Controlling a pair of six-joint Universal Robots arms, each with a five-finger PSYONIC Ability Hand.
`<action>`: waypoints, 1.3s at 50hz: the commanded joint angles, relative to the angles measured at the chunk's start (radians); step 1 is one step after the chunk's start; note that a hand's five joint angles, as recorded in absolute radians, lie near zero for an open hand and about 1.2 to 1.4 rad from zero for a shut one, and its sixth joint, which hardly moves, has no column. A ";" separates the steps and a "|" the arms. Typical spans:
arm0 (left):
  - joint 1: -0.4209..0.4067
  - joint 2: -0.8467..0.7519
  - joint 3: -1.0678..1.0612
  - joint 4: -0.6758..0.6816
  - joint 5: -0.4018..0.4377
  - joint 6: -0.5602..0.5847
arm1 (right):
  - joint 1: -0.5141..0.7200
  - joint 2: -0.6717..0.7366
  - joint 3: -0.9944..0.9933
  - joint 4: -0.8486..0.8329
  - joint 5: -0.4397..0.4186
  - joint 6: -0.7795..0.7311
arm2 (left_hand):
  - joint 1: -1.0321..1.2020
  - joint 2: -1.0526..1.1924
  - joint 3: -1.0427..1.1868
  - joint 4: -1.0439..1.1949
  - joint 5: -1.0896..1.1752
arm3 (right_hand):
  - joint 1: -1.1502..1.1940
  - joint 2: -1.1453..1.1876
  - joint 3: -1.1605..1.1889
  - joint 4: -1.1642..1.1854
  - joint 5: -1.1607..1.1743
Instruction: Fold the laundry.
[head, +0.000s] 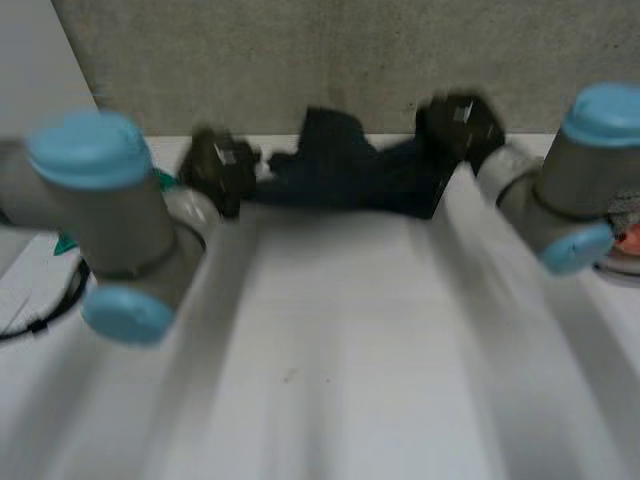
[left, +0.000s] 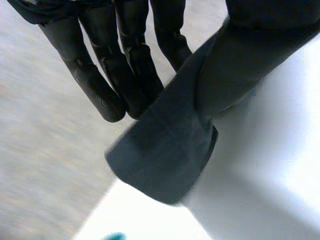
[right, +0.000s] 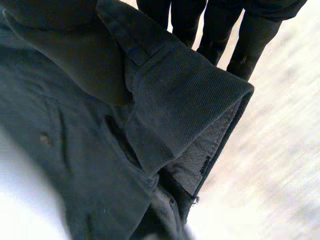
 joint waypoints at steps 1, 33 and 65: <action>-0.063 -0.035 -0.161 0.006 -0.030 0.004 | 0.001 -0.022 0.248 0.107 -0.023 -0.175 | 0.222 0.196 0.202 0.198 0.224 | 0.265 0.225 0.215 0.193 0.209; -0.145 0.254 -0.209 -0.519 -0.019 0.034 | -0.003 -0.404 0.612 0.659 0.090 -0.559 | -0.687 -0.713 -0.706 -0.711 -0.684 | 0.265 0.225 0.215 0.193 0.209; 0.093 -0.564 0.807 -0.537 0.434 0.071 | -0.008 -0.452 0.868 0.271 0.139 -0.422 | -0.438 -0.465 -0.458 -0.463 -0.436 | 0.265 0.225 0.215 0.193 0.209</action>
